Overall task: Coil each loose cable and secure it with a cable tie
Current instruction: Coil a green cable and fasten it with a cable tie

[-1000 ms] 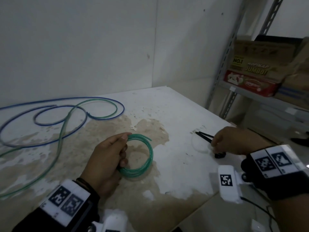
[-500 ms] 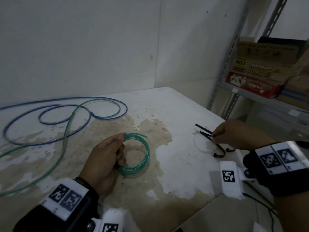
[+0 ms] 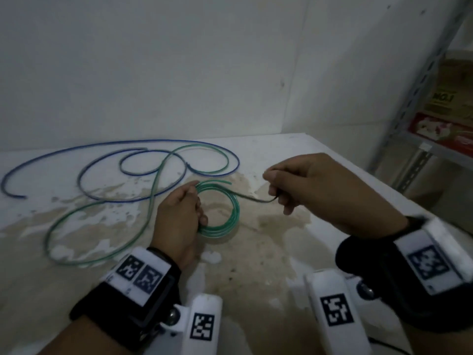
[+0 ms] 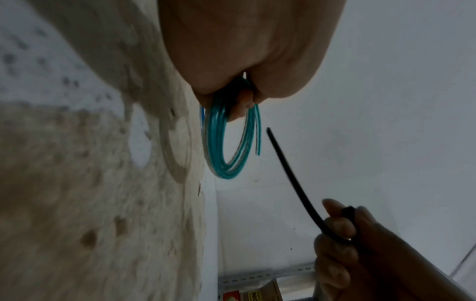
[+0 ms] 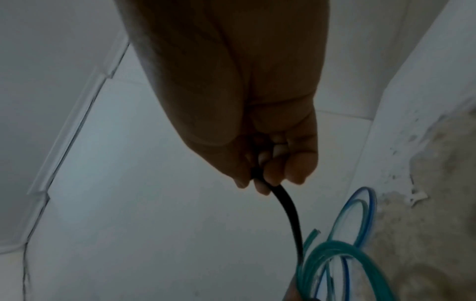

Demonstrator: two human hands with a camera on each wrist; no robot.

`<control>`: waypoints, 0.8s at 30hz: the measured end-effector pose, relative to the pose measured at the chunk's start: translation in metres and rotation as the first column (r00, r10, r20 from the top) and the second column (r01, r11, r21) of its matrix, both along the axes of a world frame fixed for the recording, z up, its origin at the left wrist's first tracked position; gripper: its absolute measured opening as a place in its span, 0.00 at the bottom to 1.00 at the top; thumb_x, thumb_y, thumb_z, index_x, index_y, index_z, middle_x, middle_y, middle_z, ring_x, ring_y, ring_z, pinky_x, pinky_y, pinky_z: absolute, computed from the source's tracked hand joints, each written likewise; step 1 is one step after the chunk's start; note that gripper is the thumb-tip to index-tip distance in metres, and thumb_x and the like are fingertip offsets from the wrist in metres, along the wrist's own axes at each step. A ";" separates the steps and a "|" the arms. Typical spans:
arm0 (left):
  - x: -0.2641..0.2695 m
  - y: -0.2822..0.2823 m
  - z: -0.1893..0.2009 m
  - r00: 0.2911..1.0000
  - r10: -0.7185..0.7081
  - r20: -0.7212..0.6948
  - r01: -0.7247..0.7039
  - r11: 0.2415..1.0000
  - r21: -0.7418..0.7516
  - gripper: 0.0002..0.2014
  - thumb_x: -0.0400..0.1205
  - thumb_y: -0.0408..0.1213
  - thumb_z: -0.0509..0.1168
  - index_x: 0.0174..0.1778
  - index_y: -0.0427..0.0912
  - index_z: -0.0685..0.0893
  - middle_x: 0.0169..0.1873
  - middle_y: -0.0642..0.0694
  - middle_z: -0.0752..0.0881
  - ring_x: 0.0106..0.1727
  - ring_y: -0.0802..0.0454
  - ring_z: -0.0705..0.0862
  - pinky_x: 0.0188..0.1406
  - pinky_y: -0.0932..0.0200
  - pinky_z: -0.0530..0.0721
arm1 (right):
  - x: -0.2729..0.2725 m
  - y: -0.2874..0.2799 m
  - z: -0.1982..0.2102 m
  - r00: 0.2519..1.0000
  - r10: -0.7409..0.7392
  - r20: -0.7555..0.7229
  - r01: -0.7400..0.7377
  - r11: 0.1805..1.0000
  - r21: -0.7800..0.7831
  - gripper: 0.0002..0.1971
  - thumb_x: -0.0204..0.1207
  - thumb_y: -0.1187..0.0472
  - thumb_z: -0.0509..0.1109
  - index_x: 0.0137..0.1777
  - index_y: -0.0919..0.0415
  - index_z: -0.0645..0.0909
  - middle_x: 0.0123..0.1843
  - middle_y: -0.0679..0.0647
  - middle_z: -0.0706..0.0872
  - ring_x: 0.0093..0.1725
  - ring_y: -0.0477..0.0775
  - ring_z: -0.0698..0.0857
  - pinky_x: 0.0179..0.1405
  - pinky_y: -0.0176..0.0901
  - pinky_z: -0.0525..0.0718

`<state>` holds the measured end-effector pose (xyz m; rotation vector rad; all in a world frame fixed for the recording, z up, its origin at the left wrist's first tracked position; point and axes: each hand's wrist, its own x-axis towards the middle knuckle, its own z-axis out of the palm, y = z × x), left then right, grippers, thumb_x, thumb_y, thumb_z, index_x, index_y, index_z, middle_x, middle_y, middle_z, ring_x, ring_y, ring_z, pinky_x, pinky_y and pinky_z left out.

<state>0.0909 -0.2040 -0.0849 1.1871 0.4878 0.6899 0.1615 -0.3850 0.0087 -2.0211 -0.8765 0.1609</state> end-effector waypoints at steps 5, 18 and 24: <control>-0.001 0.013 0.005 0.993 0.117 0.027 -0.117 0.993 -0.007 0.08 0.86 0.35 0.59 0.49 0.42 0.84 0.24 0.48 0.70 0.21 0.54 0.67 0.27 0.54 0.68 | -0.002 0.043 -0.016 0.996 0.091 -0.027 -0.094 0.981 -0.171 0.17 0.80 0.55 0.67 0.34 0.65 0.85 0.28 0.56 0.87 0.24 0.51 0.85 0.35 0.45 0.86; -0.008 0.025 0.010 0.999 0.036 0.030 -0.038 0.998 0.050 0.12 0.85 0.41 0.60 0.41 0.37 0.82 0.24 0.48 0.71 0.22 0.54 0.67 0.24 0.59 0.69 | -0.014 0.112 -0.055 0.992 0.089 0.085 -0.110 0.950 0.291 0.08 0.80 0.60 0.66 0.44 0.46 0.82 0.40 0.45 0.88 0.41 0.43 0.87 0.43 0.35 0.83; -0.013 0.037 0.018 0.972 -0.235 0.005 0.235 0.970 -0.062 0.06 0.85 0.38 0.60 0.46 0.39 0.76 0.25 0.49 0.73 0.22 0.54 0.68 0.25 0.60 0.68 | -0.010 0.111 -0.060 0.986 0.164 -0.001 -0.151 0.910 0.387 0.11 0.80 0.64 0.65 0.43 0.45 0.82 0.39 0.48 0.89 0.41 0.45 0.88 0.45 0.37 0.85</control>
